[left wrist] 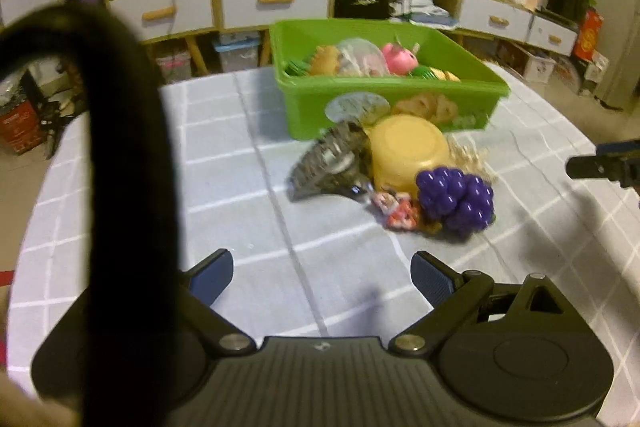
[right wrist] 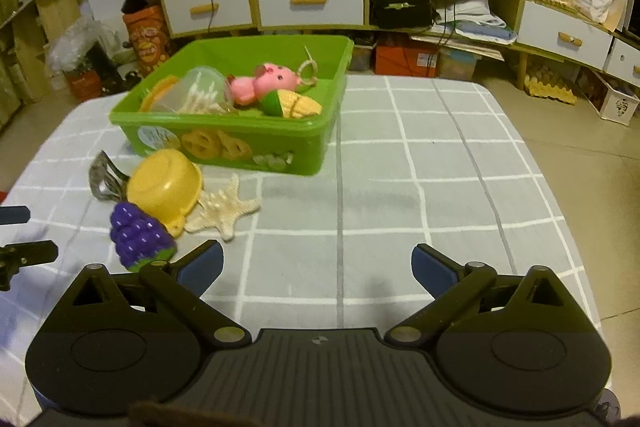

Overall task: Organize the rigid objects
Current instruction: 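Withdraw both tools from the bin toward the purple grapes, then lower left tool onto purple grapes and close its fingers around them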

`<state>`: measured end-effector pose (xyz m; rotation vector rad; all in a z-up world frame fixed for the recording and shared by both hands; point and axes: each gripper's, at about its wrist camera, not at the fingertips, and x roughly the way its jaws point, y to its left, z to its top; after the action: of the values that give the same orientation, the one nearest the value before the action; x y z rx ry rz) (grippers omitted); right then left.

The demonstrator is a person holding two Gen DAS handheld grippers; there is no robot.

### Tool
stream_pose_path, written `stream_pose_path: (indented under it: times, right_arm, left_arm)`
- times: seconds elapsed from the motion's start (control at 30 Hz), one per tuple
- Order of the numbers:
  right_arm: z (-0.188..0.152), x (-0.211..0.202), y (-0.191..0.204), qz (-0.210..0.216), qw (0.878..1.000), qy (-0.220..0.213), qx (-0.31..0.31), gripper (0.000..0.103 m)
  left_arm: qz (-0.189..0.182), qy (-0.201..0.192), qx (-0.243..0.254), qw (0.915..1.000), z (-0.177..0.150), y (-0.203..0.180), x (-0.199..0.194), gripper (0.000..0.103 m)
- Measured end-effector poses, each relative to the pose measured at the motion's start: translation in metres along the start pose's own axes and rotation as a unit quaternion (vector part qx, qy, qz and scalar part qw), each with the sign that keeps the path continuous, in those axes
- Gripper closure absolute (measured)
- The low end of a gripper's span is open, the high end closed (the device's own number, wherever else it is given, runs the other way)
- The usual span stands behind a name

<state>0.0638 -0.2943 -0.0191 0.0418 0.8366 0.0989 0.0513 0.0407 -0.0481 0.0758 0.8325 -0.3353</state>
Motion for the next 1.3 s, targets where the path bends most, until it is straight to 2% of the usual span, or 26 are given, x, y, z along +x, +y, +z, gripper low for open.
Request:
stream_pose_path:
  times: [0.1,0.2,0.27,0.4,0.47,0.6,0.77,0.9,0.97,1.1,1.13,1.3]
  right_arm:
    - [-0.003,0.007,0.004,0.003,1.0,0.007,-0.008,0.004]
    - [-0.004,0.016,0.008,0.004,1.0,0.01,-0.011,0.004]
    - [-0.003,0.023,0.013,0.007,1.0,0.011,-0.016,0.004]
    - [0.001,0.04,0.022,0.02,0.999,0.016,-0.039,0.004]
    - [0.003,0.047,0.027,0.029,0.998,0.018,-0.052,0.004]
    - [0.007,0.058,0.039,0.048,0.996,0.029,-0.074,0.005]
    - [0.008,0.065,0.051,0.051,0.992,0.031,-0.11,0.007]
    - [0.006,0.07,0.051,0.052,0.992,0.03,-0.113,0.009]
    - [0.006,0.071,0.05,0.054,0.992,0.025,-0.113,0.01]
    - [0.007,0.071,0.048,0.058,0.992,0.006,-0.113,0.018]
    - [0.007,0.072,0.048,0.06,0.992,0.001,-0.113,0.02]
    - [0.006,0.07,0.044,0.055,0.993,-0.019,-0.1,0.042]
  left_arm:
    - [-0.017,-0.002,-0.006,0.9998,-0.001,-0.008,0.007,0.032]
    - [-0.049,-0.006,-0.019,0.9986,0.002,-0.024,0.011,0.032]
    - [-0.066,-0.018,-0.005,0.9977,0.005,-0.038,0.012,0.032]
    - [-0.076,-0.04,0.049,0.9951,0.01,-0.069,0.017,0.032]
    - [-0.078,-0.044,0.067,0.9937,0.012,-0.078,0.022,0.033]
    - [-0.079,-0.035,0.087,0.9924,0.015,-0.087,0.033,0.041]
    - [-0.067,-0.048,0.122,0.9892,0.012,-0.096,0.036,0.045]
    - [-0.054,-0.051,0.134,0.9881,0.013,-0.097,0.04,0.056]
    - [-0.053,-0.054,0.135,0.988,0.013,-0.096,0.041,0.057]
    - [-0.041,-0.062,0.148,0.9863,0.01,-0.098,0.041,0.067]
    - [-0.037,-0.064,0.153,0.9854,0.009,-0.098,0.041,0.075]
    - [-0.046,-0.061,0.161,0.984,0.005,-0.098,0.036,0.087]
